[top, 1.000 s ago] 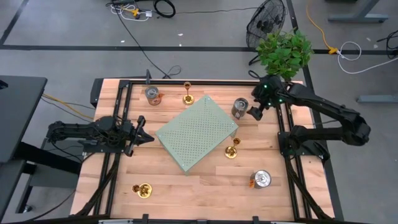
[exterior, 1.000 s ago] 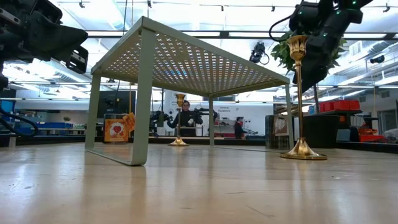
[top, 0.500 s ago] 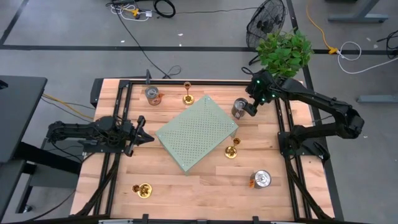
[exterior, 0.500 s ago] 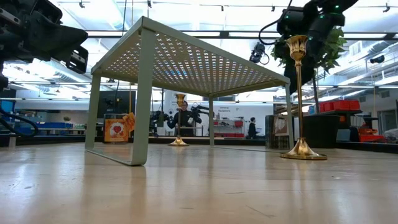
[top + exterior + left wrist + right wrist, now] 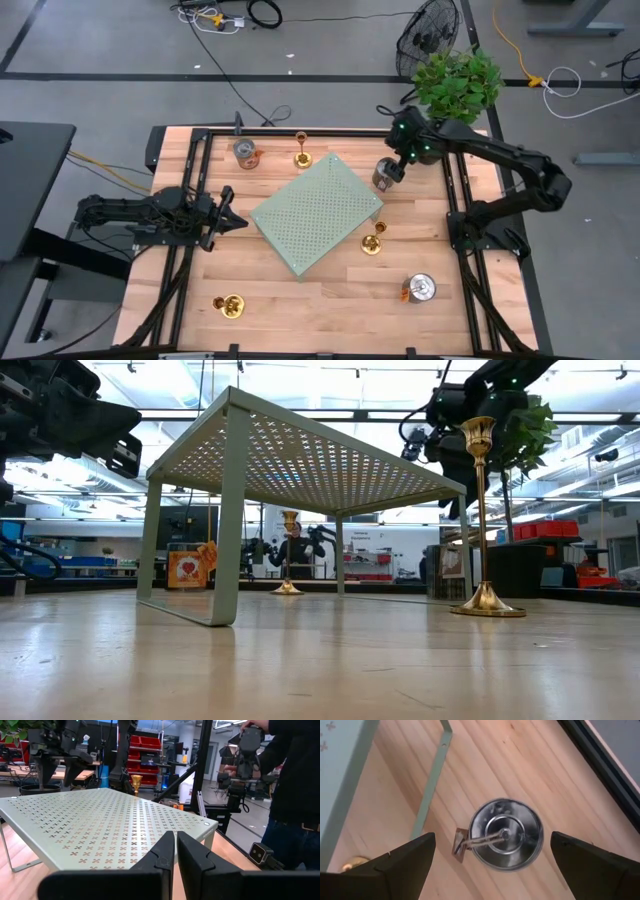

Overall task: Pick & Place candle stick holders
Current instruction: Put the top right silver scented candle on the shelf

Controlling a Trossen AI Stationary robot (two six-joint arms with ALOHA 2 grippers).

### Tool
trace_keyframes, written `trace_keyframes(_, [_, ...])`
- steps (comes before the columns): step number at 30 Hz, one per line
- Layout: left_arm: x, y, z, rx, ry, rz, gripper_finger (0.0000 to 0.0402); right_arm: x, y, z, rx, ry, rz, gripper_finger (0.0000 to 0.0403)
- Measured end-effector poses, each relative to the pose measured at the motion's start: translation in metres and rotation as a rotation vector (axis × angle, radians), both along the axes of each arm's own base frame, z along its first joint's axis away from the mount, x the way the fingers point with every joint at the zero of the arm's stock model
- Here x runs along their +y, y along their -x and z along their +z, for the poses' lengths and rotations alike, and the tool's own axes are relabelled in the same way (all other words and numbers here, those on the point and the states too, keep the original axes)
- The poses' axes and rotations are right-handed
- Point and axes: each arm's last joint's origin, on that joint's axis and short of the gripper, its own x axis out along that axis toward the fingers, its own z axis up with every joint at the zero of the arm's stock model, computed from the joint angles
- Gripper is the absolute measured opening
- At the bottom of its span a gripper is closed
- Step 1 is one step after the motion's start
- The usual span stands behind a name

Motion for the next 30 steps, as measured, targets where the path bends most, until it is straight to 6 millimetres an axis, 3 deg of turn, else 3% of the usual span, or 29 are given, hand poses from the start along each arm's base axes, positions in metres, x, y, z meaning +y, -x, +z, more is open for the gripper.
trace_keyframes(18, [0.0, 0.0, 0.0, 0.0, 0.0, 0.0, 0.0026, -0.01, -0.011, -0.024, 0.119, -0.016, -0.014, 0.04])
trace_keyframes(30, [0.0, 0.0, 0.0, 0.0, 0.0, 0.0, 0.0025, -0.011, -0.012, -0.025, 0.119, -0.003, -0.002, 0.04])
